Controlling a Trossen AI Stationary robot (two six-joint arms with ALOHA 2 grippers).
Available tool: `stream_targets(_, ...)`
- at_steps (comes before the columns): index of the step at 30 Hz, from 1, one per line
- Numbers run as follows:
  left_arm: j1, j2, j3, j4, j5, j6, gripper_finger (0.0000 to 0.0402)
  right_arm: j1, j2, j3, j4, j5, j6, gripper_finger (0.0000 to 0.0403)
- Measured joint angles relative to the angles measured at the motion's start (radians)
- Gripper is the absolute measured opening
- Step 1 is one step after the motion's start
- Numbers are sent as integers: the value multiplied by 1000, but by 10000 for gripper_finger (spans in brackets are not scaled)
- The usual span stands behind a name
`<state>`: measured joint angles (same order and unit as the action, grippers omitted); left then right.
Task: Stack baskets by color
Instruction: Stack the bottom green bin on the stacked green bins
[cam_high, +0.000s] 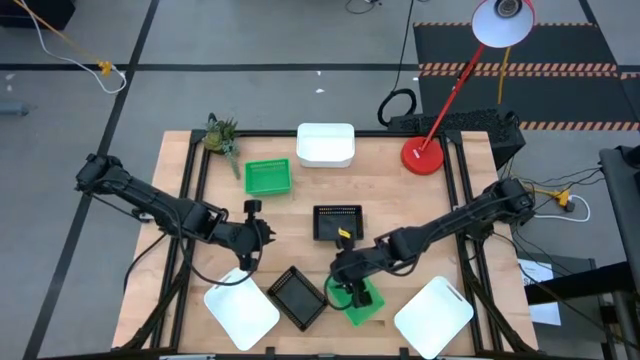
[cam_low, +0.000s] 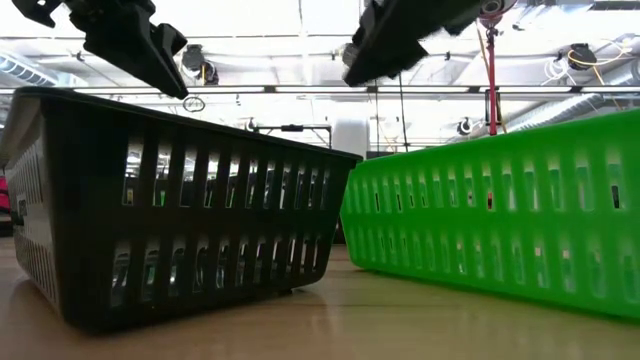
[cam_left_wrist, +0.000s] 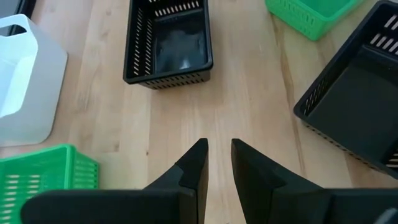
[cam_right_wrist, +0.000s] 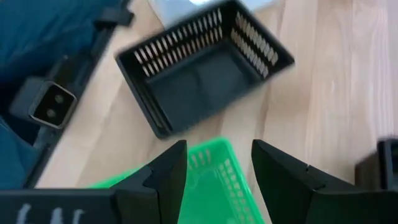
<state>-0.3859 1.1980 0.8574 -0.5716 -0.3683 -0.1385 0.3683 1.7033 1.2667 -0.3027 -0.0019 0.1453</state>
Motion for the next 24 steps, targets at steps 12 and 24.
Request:
stream_targets(12,0,0,0,58,-1,6,72,125,-4,0,-109,-71,126,173)
stream_targets(24,1,0,0,139,-2,90,72,378,-4,-5,-225,162,262,173)
